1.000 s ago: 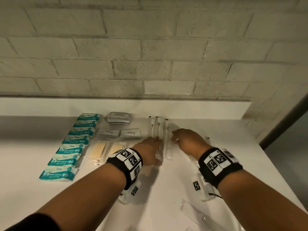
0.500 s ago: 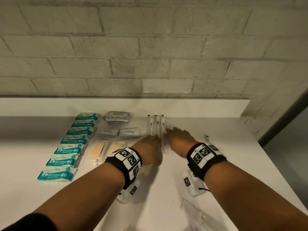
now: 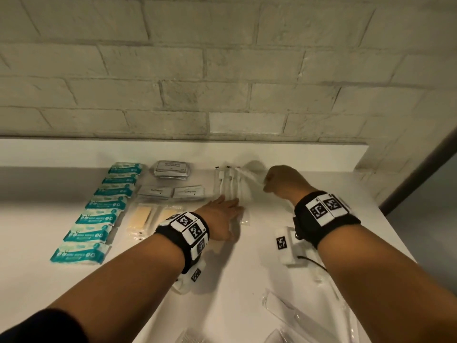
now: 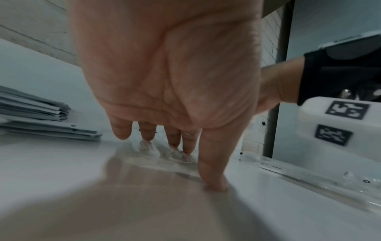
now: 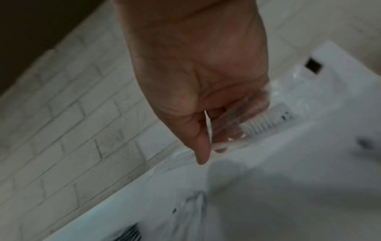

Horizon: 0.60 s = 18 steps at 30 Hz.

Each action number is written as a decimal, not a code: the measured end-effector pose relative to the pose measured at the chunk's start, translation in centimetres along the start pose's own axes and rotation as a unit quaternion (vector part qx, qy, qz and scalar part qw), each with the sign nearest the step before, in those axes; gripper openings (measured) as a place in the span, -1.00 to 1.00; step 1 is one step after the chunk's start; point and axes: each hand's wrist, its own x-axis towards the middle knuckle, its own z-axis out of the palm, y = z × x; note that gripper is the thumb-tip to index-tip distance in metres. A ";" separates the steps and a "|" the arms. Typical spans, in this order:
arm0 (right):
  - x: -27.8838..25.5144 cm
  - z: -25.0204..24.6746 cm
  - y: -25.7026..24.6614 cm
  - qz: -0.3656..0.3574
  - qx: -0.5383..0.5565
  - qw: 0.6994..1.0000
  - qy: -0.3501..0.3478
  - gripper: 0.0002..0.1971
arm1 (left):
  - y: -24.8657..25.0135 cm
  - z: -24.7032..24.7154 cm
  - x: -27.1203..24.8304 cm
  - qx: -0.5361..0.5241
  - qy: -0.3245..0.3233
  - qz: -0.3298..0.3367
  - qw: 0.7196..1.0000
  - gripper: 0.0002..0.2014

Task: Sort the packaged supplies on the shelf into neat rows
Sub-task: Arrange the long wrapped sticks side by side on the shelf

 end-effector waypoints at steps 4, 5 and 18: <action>0.4 -1.6 -0.1 -0.052 -0.143 0.987 0.053 -0.73 | 0.2 -0.2 0.0 -0.015 -0.004 0.002 1.000 -0.16; 0.5 -1.4 0.0 -0.078 -0.187 0.977 0.067 -0.68 | 0.1 -0.1 0.1 -0.016 -0.003 0.003 1.000 -0.15; -1.3 2.8 0.7 -0.045 0.048 0.996 -0.058 -0.36 | -0.1 0.1 0.4 0.003 0.017 0.013 1.000 -0.18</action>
